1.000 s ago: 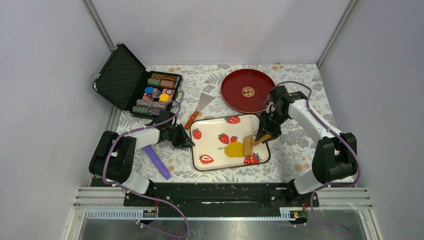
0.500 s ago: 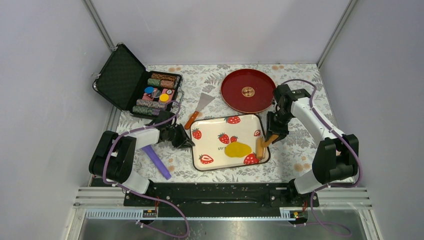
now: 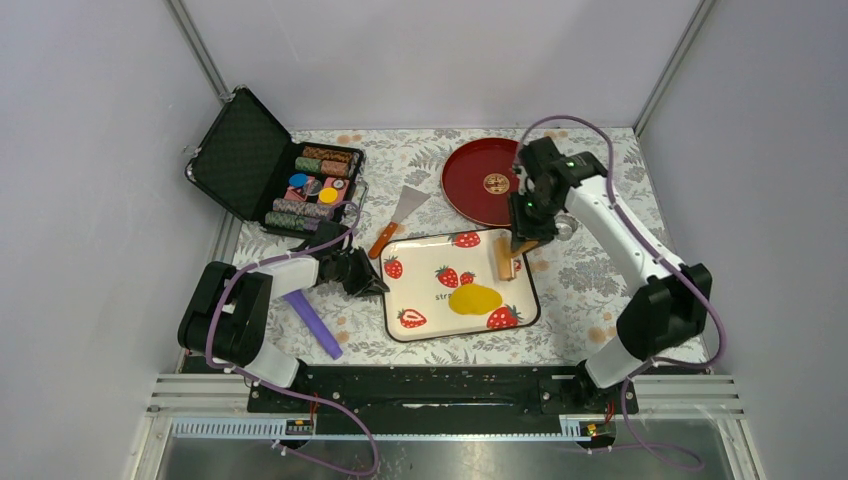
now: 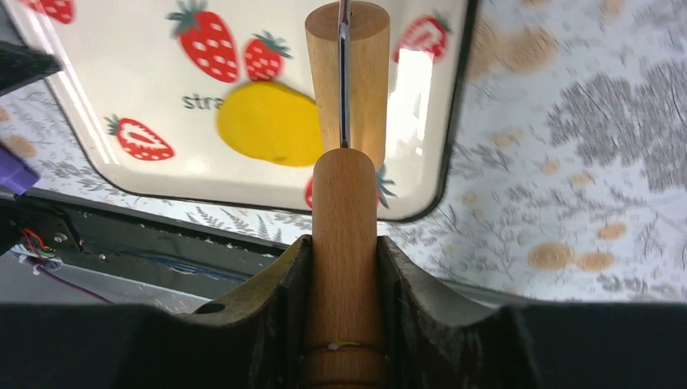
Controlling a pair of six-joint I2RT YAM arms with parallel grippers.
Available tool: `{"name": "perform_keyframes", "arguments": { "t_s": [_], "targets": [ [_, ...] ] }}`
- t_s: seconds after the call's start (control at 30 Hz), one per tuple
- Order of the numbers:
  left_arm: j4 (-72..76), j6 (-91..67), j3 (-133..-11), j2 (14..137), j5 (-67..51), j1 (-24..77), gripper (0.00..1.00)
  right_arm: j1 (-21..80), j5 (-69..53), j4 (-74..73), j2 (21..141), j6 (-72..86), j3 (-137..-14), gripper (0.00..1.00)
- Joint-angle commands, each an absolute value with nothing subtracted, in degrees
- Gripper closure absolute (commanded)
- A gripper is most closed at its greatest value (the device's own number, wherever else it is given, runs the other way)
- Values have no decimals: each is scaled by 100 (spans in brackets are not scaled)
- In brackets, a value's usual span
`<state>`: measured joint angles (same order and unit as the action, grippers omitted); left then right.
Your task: Roll out the dumpling wrappers from the dough
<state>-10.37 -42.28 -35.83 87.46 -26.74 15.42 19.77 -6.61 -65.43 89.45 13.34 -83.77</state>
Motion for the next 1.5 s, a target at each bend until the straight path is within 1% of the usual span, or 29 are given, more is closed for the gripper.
{"name": "perform_keyframes", "arguments": {
  "t_s": [0.0,0.13,0.27,0.57,0.73,1.0,1.47],
  "targets": [
    [-1564,-4034,-3315,9013,-1556,1395,100,2563,-791,-6483,9581,1384,-9016,100],
    [-1571,-4027,-3323,9017,-1564,1391,100,2908,-827,-6385,10091,1491,-9151,100],
    [-1576,-4019,-3339,9044,-1559,1390,100,3036,-936,-6191,10314,1581,-9031,100],
    [-1585,-4008,-3367,9081,-1551,1390,100,3117,-991,-5913,10472,1605,-8152,100],
    [-1595,-4008,-3366,9081,-1547,1392,100,3214,-1220,-5683,10676,1702,-7855,100],
    [-1599,-4008,-3371,9086,-1558,1392,100,3295,-1760,-5536,10967,1830,-8056,100],
    [-1589,-4007,-3363,9076,-1563,1395,100,3512,-2065,-5453,11389,2018,-8323,100]
  ]
}}
